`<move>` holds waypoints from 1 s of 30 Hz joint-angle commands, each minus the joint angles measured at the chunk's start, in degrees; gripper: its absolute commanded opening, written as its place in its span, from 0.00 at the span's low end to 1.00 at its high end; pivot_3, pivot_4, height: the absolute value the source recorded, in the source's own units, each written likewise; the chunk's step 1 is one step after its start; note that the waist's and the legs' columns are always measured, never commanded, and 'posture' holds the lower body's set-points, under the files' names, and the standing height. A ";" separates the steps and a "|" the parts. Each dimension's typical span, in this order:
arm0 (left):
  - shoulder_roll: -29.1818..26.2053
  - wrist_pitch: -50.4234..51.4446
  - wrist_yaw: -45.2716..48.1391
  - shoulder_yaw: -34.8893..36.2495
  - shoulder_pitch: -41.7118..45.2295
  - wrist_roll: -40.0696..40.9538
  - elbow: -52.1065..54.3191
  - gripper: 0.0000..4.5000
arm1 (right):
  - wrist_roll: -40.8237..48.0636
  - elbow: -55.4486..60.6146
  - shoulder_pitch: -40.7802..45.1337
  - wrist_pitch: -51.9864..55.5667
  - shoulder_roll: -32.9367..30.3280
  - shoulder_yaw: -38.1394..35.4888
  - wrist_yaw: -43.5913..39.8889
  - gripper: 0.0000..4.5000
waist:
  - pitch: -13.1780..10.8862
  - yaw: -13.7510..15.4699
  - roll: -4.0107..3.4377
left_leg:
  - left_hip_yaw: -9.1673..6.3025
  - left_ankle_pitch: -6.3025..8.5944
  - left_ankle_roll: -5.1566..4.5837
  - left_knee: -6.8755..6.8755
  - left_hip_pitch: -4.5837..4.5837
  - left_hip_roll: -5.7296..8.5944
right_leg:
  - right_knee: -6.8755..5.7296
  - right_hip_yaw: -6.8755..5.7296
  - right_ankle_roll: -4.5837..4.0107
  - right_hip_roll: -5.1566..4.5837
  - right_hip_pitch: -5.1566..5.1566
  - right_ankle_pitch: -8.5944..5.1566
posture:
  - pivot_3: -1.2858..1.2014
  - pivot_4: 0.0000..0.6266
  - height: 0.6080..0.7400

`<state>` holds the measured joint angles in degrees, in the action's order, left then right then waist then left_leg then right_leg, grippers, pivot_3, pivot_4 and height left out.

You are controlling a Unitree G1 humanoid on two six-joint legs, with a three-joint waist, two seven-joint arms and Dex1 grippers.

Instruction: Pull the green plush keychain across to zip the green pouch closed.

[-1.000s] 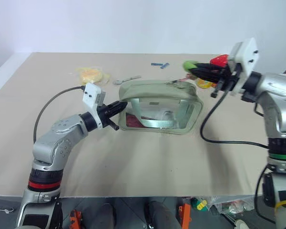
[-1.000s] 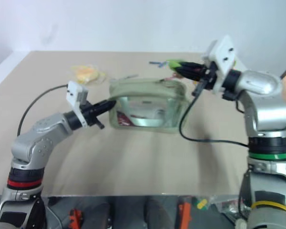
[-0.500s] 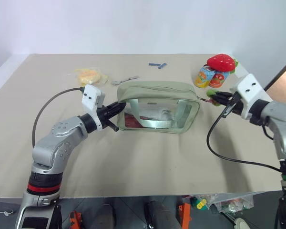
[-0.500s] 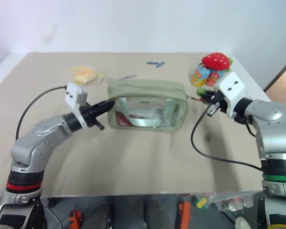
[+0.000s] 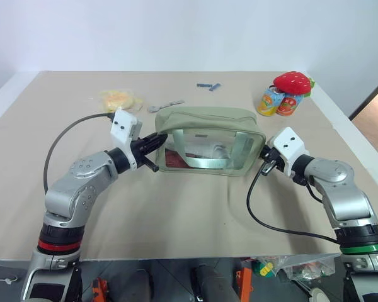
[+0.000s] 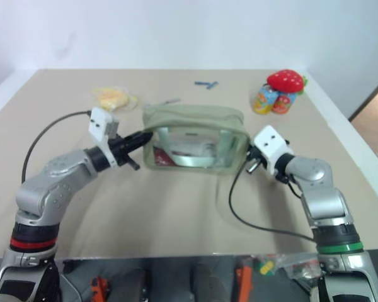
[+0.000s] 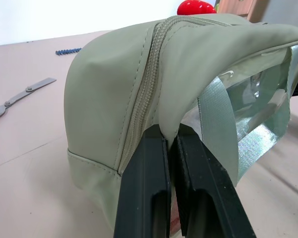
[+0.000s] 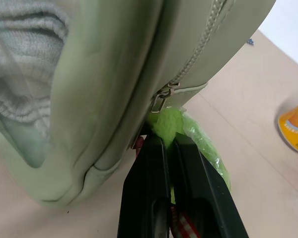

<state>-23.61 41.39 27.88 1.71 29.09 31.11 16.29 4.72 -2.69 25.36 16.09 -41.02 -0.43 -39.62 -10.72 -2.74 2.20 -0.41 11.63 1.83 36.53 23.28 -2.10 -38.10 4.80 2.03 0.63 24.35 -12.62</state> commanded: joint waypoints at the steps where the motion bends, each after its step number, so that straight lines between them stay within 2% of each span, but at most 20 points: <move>1: -0.96 0.73 0.50 0.01 1.30 -0.25 0.64 0.00 | 2.57 -0.96 2.01 -1.32 -0.23 -4.15 -0.32 0.01 | 0.00 0.00 0.00 | 0.00 0.00 0.00 0.00 0.00 0.00 | 0.00 0.01 0.00 0.00 0.00 0.00 | 0.52 0.24 1.00; 2: -1.23 0.92 0.74 -0.01 1.38 -0.32 0.56 0.00 | 3.90 -1.09 2.52 -0.51 -0.34 -5.17 -0.78 0.15 | 0.00 0.00 0.00 | 0.01 0.00 0.00 0.00 0.00 0.00 | 0.00 0.01 0.01 -0.01 0.00 0.00 | 0.52 0.24 1.00; 7: -3.32 1.04 3.32 0.36 2.88 -0.04 0.02 0.39 | 10.44 2.39 4.73 2.48 -3.26 -10.63 -4.70 0.53 | -0.01 0.01 -0.01 | -0.01 0.00 0.00 0.00 0.01 0.01 | 0.00 0.00 0.01 0.00 0.00 0.00 | 0.52 0.24 1.00; 13: -4.90 1.40 5.57 2.82 5.74 1.94 -1.01 0.84 | 18.08 7.60 6.34 9.26 -4.71 -16.29 -5.04 0.98 | -0.01 0.01 0.00 | -0.03 0.00 0.00 -0.02 0.04 0.01 | 0.02 -0.02 0.00 0.00 0.00 -0.01 | 0.52 0.24 1.00; 15: -5.75 2.37 6.68 3.53 6.04 3.31 -0.54 0.99 | 20.34 9.00 6.38 10.78 -5.12 -17.38 -5.77 1.00 | -0.01 -0.03 0.00 | -0.01 0.00 0.00 -0.02 0.03 0.00 | 0.02 0.00 0.00 0.00 0.01 -0.01 | 0.52 0.24 1.00; 21: -11.13 5.76 9.38 11.13 2.53 9.98 3.02 0.99 | 31.16 18.32 -1.14 22.09 -10.13 -23.35 -10.31 1.00 | -0.01 -0.01 -0.01 | -0.06 0.02 -0.03 -0.07 0.06 -0.04 | 0.02 -0.06 -0.03 0.01 0.04 -0.09 | 0.52 0.24 1.00; 26: -16.23 -1.22 11.82 9.19 -8.73 3.17 7.67 0.99 | 33.42 26.38 -12.61 23.76 -10.71 -24.25 -11.85 1.00 | -0.01 0.05 -0.02 | -0.02 0.10 -0.10 -0.11 0.02 -0.03 | 0.02 -0.04 -0.05 -0.02 0.02 -0.22 | 0.52 0.24 1.00; 30: -15.76 -6.38 10.02 8.73 -13.16 -1.97 6.38 0.99 | 31.51 29.01 -15.76 24.48 -9.88 -21.55 -8.09 1.00 | -0.01 0.09 -0.01 | -0.03 0.05 -0.07 0.01 0.02 -0.04 | 0.01 -0.04 -0.20 -0.02 0.01 -0.24 | 0.52 0.24 1.00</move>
